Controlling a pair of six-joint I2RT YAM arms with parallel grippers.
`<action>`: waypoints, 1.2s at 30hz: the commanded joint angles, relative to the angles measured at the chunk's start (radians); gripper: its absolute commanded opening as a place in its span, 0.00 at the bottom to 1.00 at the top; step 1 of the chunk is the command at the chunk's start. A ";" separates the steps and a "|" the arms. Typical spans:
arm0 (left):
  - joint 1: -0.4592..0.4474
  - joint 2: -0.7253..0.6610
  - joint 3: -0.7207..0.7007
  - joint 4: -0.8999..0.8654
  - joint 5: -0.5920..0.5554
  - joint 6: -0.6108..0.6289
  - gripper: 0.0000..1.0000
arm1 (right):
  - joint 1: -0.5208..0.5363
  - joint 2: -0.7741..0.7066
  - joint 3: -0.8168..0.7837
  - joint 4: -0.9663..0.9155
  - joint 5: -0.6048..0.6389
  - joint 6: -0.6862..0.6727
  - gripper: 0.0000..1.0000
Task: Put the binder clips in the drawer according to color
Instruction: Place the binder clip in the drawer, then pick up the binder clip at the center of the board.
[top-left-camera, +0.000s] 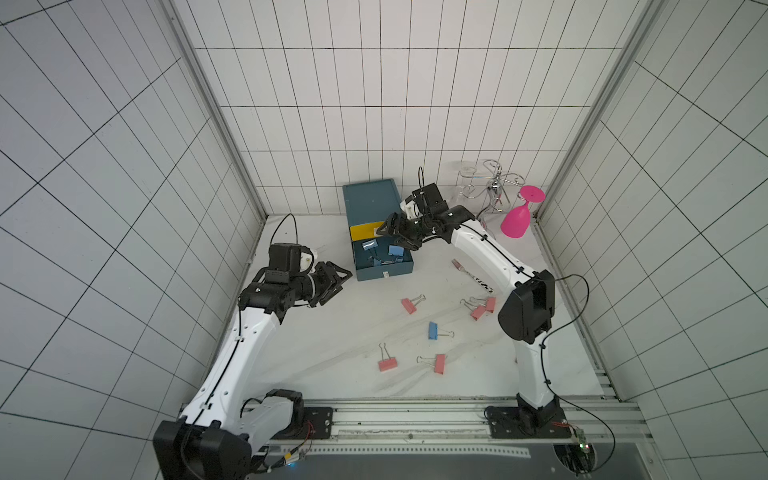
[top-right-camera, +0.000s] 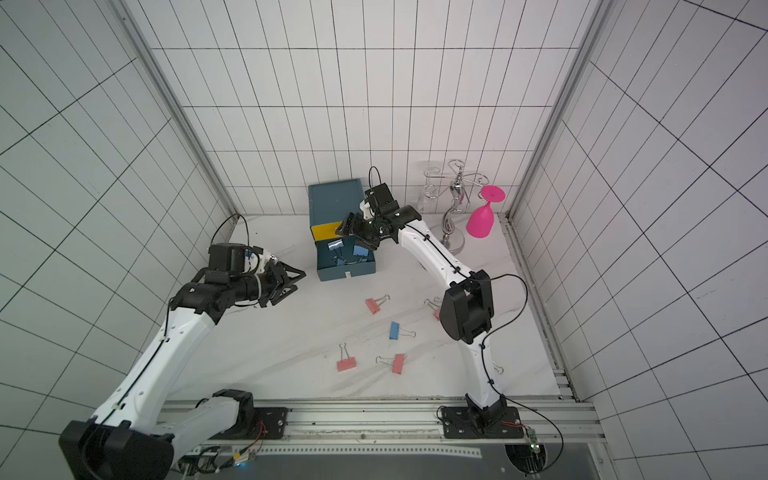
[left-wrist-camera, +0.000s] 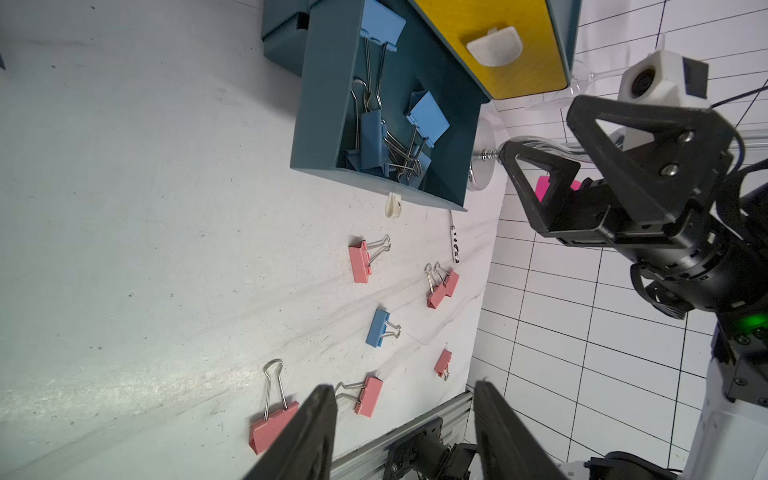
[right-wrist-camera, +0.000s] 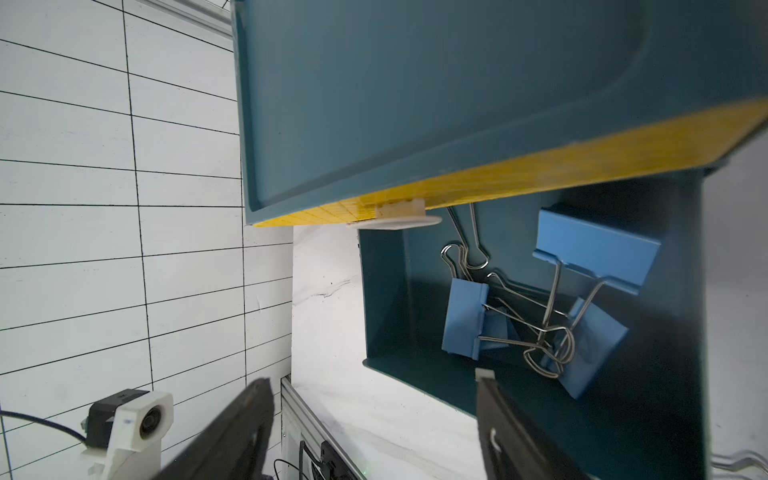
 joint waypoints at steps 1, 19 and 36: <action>0.003 -0.009 -0.008 0.007 0.012 0.020 0.57 | -0.014 -0.114 -0.071 -0.020 0.034 -0.057 0.76; -0.028 -0.020 -0.032 0.010 -0.001 0.019 0.57 | -0.022 -0.469 -0.793 -0.147 0.249 -0.240 0.79; -0.064 -0.057 -0.055 -0.011 -0.012 0.014 0.57 | -0.031 -0.377 -1.059 0.077 0.180 -0.202 0.78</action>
